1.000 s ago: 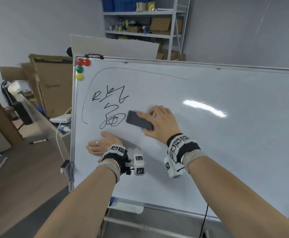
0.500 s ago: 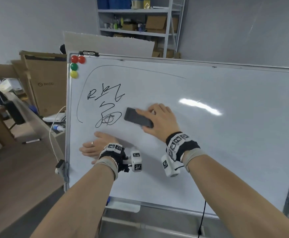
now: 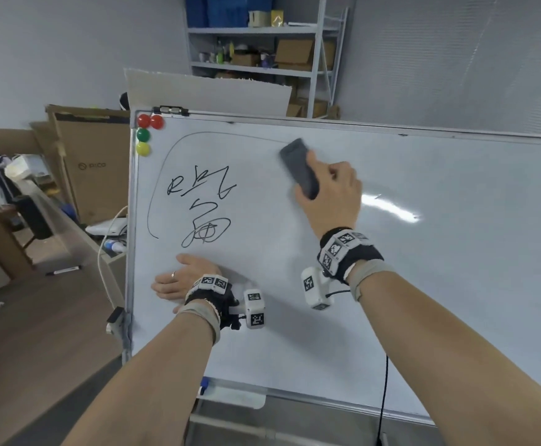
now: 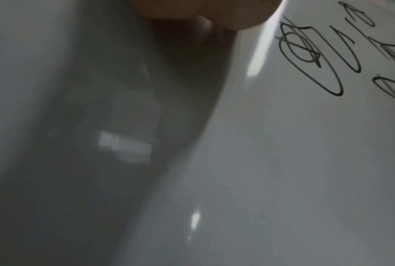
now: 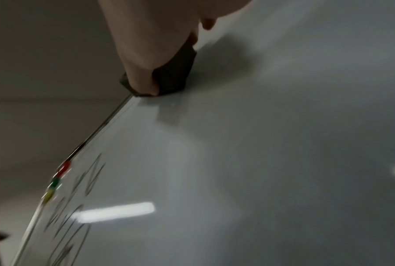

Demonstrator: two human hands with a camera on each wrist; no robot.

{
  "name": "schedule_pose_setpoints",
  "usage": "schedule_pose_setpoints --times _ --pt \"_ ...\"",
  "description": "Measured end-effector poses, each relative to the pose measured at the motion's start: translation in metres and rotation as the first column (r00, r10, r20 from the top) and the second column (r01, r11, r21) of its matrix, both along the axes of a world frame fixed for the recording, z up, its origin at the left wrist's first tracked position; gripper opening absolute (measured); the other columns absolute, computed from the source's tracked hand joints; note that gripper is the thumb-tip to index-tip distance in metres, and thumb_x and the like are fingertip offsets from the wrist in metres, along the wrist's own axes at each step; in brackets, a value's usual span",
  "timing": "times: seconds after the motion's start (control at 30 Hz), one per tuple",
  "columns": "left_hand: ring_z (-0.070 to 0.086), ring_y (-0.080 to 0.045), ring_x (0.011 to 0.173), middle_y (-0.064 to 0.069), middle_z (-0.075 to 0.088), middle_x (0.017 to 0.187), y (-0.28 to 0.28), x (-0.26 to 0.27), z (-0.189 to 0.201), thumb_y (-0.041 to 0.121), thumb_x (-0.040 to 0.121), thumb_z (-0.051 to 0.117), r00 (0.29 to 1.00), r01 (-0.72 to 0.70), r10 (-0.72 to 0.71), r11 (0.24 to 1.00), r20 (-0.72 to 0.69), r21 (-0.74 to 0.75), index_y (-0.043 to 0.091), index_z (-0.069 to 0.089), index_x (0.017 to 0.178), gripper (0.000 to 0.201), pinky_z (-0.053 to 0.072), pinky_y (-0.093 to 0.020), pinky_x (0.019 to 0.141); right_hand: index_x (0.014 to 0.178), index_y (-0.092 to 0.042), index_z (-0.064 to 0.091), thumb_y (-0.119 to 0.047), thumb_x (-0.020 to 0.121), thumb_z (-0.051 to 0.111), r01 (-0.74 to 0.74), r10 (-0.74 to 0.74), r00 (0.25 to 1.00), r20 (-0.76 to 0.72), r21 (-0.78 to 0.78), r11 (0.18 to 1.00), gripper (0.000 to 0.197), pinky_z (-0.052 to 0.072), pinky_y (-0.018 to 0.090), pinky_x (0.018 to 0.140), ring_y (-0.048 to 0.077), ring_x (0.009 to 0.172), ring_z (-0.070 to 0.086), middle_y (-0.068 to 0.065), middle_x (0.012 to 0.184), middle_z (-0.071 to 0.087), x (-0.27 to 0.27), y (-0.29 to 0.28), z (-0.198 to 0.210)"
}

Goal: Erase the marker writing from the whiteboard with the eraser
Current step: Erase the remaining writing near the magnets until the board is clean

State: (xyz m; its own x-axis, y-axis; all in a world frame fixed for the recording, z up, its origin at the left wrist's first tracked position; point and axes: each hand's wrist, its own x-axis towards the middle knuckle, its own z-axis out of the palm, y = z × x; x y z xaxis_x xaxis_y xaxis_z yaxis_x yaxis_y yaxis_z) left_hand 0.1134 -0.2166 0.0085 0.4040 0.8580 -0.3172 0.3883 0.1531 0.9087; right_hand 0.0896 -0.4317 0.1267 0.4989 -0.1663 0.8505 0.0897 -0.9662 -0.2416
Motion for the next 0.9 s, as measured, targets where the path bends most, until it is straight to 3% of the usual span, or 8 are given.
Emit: schedule_pose_setpoints --times 0.07,0.13,0.37,0.47,0.57,0.63,0.73,0.9 --pt "0.017 -0.029 0.151 -0.011 0.019 0.163 0.003 0.002 0.002 0.047 0.099 0.039 1.0 0.001 -0.001 1.0 -0.01 0.003 0.002 0.024 0.153 0.073 0.011 -0.046 0.121 0.134 -0.032 0.057 -0.043 0.079 0.066 -0.075 0.066 0.996 -0.068 -0.139 0.987 0.057 0.039 0.039 0.079 0.028 0.088 0.051 0.006 0.102 0.052 0.003 0.022 -0.002" --pt "0.021 -0.03 0.149 -0.012 0.022 0.162 0.006 0.004 0.005 0.046 0.098 0.04 1.0 -0.006 0.006 1.0 -0.026 0.011 0.001 0.028 0.151 0.071 0.012 -0.043 0.12 0.135 -0.032 0.056 -0.044 0.08 0.064 -0.079 0.069 0.995 -0.069 -0.158 0.984 0.057 0.039 0.039 0.081 0.028 0.089 0.051 0.006 0.102 0.053 0.002 0.019 0.001" --pt "0.021 -0.028 0.15 -0.009 0.022 0.162 0.006 0.003 0.009 0.05 0.098 0.031 1.0 -0.006 0.007 1.0 -0.031 0.023 0.004 0.024 0.154 0.072 0.01 -0.035 0.119 0.141 -0.032 0.053 -0.049 0.085 0.062 0.256 -0.266 0.962 0.058 0.142 0.956 0.059 0.041 0.04 0.083 0.03 0.093 0.052 0.011 0.105 0.054 -0.014 -0.046 0.011" --pt "0.02 -0.028 0.151 -0.01 0.021 0.163 0.007 0.004 0.003 0.05 0.099 0.032 0.999 0.001 0.001 0.999 -0.048 0.046 0.004 0.023 0.154 0.072 0.011 -0.039 0.12 0.137 -0.031 0.056 -0.047 0.081 0.069 0.113 -0.116 0.993 0.015 0.145 0.983 0.06 0.044 0.041 0.083 0.029 0.092 0.051 0.01 0.102 0.053 -0.02 -0.03 -0.013" --pt "0.019 -0.028 0.151 -0.011 0.02 0.163 0.009 0.003 -0.003 0.047 0.1 0.034 0.998 0.004 0.0 0.998 -0.064 0.064 0.003 0.025 0.153 0.07 0.011 -0.041 0.121 0.132 -0.029 0.061 -0.044 0.077 0.077 -0.176 0.166 0.977 -0.131 -0.063 0.982 0.06 0.047 0.044 0.081 0.027 0.09 0.051 0.007 0.099 0.053 -0.034 0.0 -0.057" --pt "0.018 -0.027 0.151 -0.01 0.018 0.164 0.008 0.001 -0.003 0.046 0.101 0.034 0.998 0.013 -0.01 0.999 -0.066 0.051 0.004 0.024 0.154 0.068 0.011 -0.041 0.121 0.133 -0.028 0.061 -0.044 0.079 0.075 -0.221 0.196 0.964 -0.179 -0.127 0.967 0.058 0.048 0.045 0.078 0.026 0.09 0.052 0.006 0.099 0.054 -0.041 0.008 -0.072" --pt "0.015 -0.027 0.153 -0.008 0.014 0.165 0.008 0.0 -0.001 0.046 0.1 0.034 0.998 0.051 -0.048 0.996 -0.041 0.074 0.006 0.02 0.156 0.071 0.01 -0.042 0.122 0.14 -0.031 0.055 -0.048 0.084 0.068 -0.072 0.072 0.992 -0.107 -0.003 0.997 0.06 0.046 0.039 0.083 0.025 0.092 0.052 0.005 0.103 0.054 -0.046 -0.006 -0.06" --pt "0.016 -0.026 0.153 -0.008 0.016 0.165 0.016 0.0 0.004 0.047 0.1 0.036 0.997 0.063 -0.058 0.992 -0.042 0.108 0.007 0.02 0.156 0.071 0.014 -0.045 0.121 0.143 -0.036 0.049 -0.05 0.085 0.066 0.128 -0.123 0.992 -0.035 0.22 0.967 0.063 0.051 0.042 0.083 0.026 0.094 0.051 0.006 0.106 0.052 -0.039 -0.027 -0.013"
